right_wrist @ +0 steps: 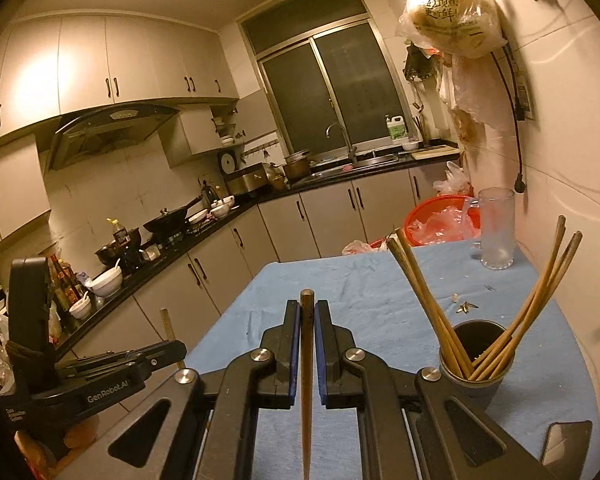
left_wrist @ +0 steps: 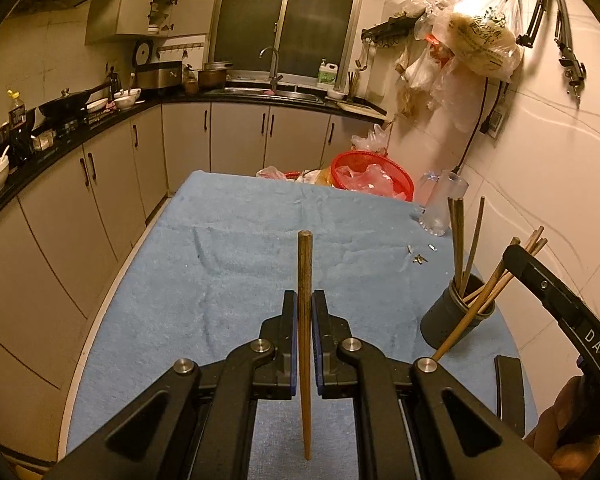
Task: Organize utensils
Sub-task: 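Lift the chopstick upright and carry it toward the black cup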
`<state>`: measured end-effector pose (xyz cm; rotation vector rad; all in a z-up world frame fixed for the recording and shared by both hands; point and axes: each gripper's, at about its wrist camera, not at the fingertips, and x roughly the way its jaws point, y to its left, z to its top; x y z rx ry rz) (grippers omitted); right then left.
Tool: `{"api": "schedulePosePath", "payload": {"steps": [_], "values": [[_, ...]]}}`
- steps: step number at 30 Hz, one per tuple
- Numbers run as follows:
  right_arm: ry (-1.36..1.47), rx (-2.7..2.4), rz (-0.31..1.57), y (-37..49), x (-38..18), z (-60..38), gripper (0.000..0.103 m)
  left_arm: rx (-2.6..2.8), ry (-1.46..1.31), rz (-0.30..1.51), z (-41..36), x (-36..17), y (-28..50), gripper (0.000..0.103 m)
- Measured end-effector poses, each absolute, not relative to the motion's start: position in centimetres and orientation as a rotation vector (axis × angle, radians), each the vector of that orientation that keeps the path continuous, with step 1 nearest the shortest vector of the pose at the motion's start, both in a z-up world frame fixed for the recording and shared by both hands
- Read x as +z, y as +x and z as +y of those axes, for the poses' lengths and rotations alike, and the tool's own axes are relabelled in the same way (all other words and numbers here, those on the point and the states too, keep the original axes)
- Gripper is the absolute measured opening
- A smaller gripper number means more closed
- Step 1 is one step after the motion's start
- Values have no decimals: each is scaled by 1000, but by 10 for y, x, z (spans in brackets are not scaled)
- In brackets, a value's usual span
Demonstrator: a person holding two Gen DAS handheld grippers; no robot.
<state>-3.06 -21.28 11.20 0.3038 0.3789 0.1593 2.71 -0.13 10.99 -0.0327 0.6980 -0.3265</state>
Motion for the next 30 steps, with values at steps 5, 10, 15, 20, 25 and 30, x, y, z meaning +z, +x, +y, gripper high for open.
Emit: {"api": "schedulePosePath", "payload": {"steps": [5, 10, 15, 20, 25, 30], "values": [[304, 155, 371, -34, 114, -214, 7, -314, -18, 684, -4, 110, 23, 7], [309, 149, 371, -38, 116, -214, 7, -313, -7, 680, -9, 110, 20, 7], [312, 145, 364, -43, 119, -216, 7, -309, 0, 678, -10, 111, 17, 7], [308, 144, 354, -49, 123, -215, 7, -308, 7, 672, -12, 113, 12, 7], [309, 142, 341, -60, 126, -216, 7, -308, 18, 663, -14, 116, 4, 7], [305, 141, 322, -74, 132, -216, 7, -309, 23, 656, -14, 118, -8, 7]]}}
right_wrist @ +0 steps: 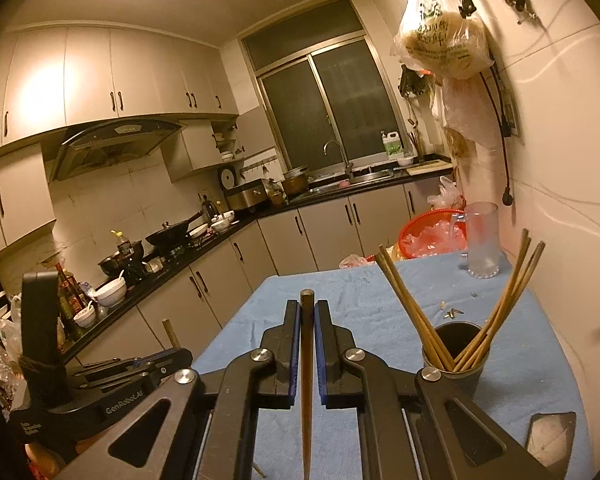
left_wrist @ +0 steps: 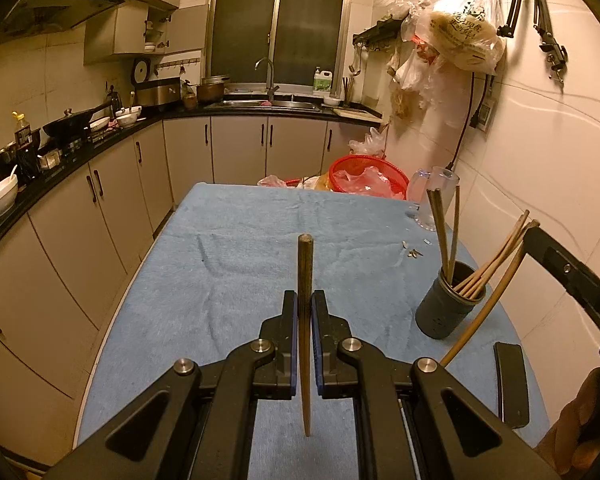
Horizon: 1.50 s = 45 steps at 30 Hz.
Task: Organize utensils
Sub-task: 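Lift the chopstick upright and carry it toward the black cup, then lower the held chopstick into the black cup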
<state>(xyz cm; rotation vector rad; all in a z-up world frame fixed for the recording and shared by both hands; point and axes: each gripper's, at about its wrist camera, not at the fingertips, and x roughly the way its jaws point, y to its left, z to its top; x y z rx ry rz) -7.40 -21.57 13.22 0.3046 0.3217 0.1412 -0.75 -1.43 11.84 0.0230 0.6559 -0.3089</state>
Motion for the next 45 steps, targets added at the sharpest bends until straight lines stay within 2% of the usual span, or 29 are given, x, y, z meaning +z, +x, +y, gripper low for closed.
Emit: {"api": "schedulePosePath", "payload": {"steps": [18, 45], "values": [[294, 138, 249, -125, 152, -220, 7, -318, 47, 589, -10, 138, -49, 7], [350, 64, 208, -148, 163, -259, 7, -322, 95, 592, -33, 140, -47, 7]]}}
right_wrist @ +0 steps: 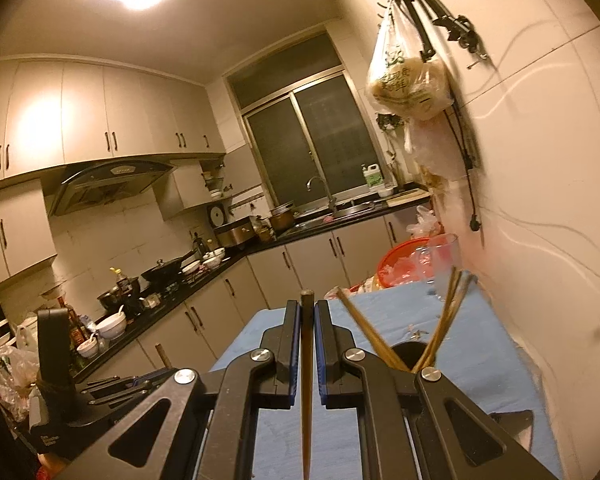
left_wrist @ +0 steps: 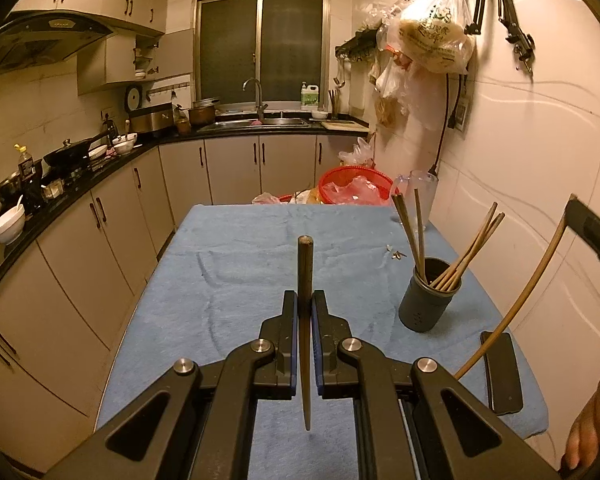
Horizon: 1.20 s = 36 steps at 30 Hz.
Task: Organize utensils
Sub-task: 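Lower the held chopstick into the black cup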
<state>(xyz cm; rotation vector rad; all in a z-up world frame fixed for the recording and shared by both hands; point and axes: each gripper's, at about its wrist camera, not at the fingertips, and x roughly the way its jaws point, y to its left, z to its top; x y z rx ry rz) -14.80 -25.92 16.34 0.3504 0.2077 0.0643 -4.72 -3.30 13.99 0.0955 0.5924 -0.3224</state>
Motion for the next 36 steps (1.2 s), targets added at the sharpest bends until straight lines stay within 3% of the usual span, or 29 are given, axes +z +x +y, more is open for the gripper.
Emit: {"api": "schedulePosePath", "payload": {"steps": [23, 36], "values": [[356, -34, 172, -117, 185, -327, 7, -341, 196, 596, -90, 140, -6, 7], [359, -69, 142, -98, 202, -362, 7, -472, 156, 587, -131, 180, 11, 7]]}}
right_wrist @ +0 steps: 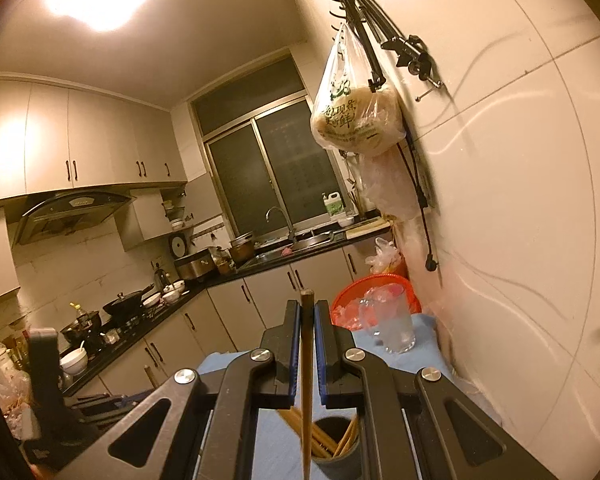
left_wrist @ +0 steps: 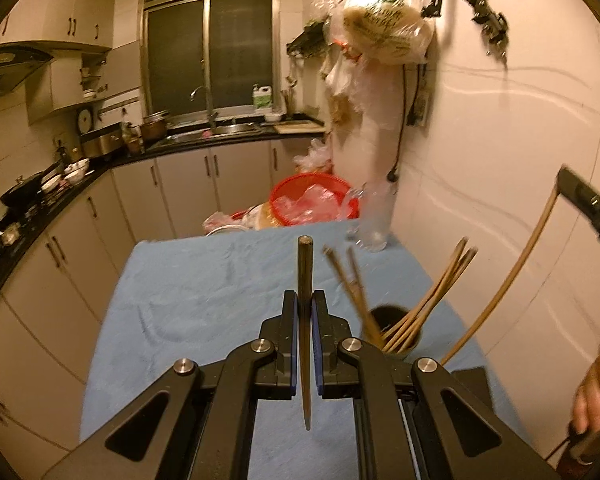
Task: Organize utensils
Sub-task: 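Lower the held chopstick into the black cup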
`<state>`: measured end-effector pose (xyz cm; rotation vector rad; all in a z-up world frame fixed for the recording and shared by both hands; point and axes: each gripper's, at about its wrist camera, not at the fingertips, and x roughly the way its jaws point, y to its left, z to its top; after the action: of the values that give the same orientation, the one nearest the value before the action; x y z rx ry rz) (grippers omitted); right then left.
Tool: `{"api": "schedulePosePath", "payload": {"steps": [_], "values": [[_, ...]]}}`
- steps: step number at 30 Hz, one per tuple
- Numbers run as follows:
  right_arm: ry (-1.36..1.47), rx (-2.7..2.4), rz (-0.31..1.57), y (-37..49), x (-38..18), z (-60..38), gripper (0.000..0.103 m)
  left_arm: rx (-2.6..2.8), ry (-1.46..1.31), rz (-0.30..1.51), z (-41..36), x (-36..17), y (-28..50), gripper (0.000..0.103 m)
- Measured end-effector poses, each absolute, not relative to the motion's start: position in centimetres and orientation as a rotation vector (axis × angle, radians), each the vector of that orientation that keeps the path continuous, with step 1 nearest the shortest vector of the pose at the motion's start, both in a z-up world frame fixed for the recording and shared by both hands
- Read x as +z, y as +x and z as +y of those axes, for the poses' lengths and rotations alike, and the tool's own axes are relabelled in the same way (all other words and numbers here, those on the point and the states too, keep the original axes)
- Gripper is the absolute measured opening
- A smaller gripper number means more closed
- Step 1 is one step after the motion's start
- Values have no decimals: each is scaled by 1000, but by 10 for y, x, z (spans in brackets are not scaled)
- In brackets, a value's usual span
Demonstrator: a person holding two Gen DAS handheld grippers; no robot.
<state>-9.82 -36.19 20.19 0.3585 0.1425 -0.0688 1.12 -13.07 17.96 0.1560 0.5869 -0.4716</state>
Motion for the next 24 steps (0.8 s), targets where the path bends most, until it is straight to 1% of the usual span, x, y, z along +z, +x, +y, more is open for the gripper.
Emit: {"api": "schedulePosePath", "payload": {"steps": [6, 12, 17, 24], "values": [[366, -70, 126, -82, 215, -376, 7, -544, 118, 544, -152, 216, 16, 7], [348, -93, 118, -65, 218, -384, 7, -599, 87, 502, -176, 235, 20, 7], [336, -118, 139, -48, 205, -388, 7, -606, 81, 534, -197, 219, 39, 7], [316, -120, 210, -23, 173, -386, 8, -602, 90, 612, -208, 172, 59, 7]]}}
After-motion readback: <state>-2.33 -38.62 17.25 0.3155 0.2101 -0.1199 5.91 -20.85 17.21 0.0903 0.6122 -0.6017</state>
